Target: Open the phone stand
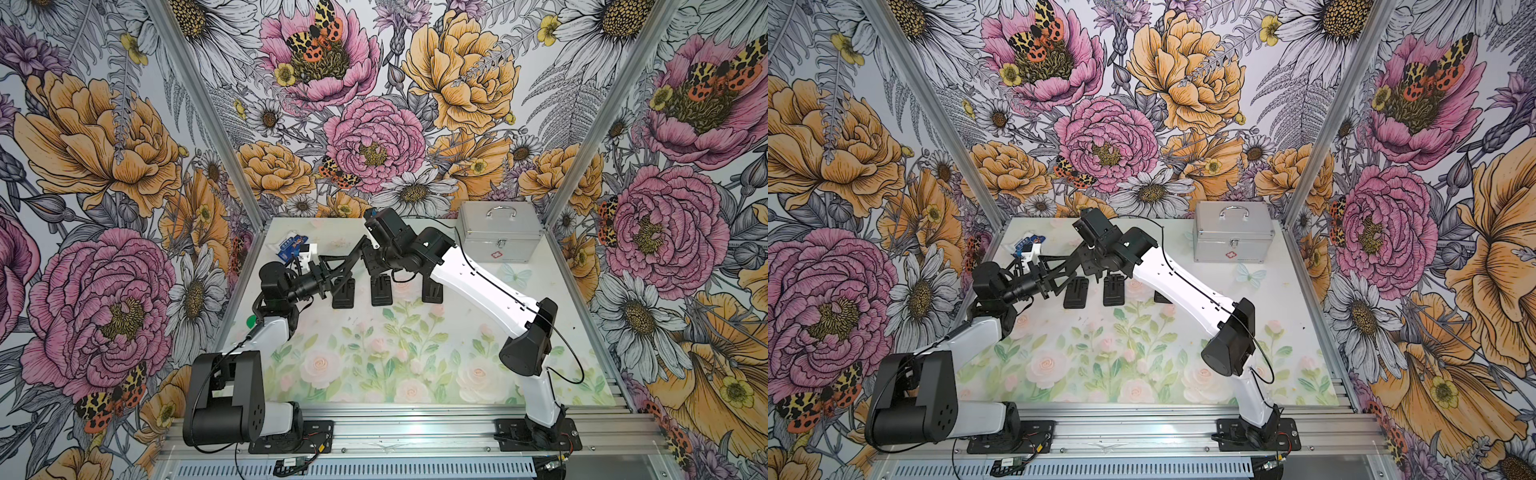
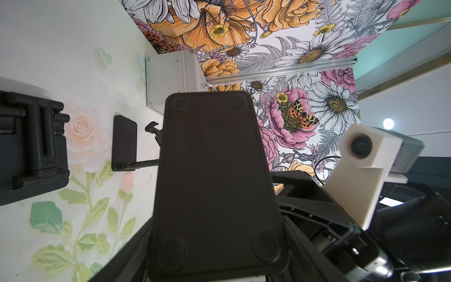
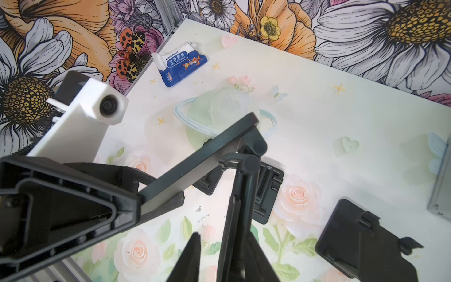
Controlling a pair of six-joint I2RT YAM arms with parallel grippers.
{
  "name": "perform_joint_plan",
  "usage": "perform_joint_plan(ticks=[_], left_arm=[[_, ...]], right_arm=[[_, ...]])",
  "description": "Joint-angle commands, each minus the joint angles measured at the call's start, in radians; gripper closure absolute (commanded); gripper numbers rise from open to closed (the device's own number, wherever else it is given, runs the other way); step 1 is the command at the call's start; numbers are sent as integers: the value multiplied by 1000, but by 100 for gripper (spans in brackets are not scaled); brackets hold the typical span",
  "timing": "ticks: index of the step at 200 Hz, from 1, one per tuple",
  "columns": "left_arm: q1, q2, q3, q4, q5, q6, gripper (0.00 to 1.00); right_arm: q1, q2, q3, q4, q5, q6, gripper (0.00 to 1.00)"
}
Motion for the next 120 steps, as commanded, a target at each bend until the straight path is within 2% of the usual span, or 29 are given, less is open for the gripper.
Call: perform_joint_plan(ticks=[1,39,79,120], left_arm=[[-8,-36,-3,18,-10,25,55],[-7,-44,-6,18,-8,22,55],[-5,-49,-5,18,-6,20,56],[26,-47,6,14,-10,30,56]], right_arm=[[8,25,25,-7,19,-13,68],[10,30,25,-6,27,-13,75],[16,35,31,-7,31,-14,100],[19,7,6,-7,22,-23,100]])
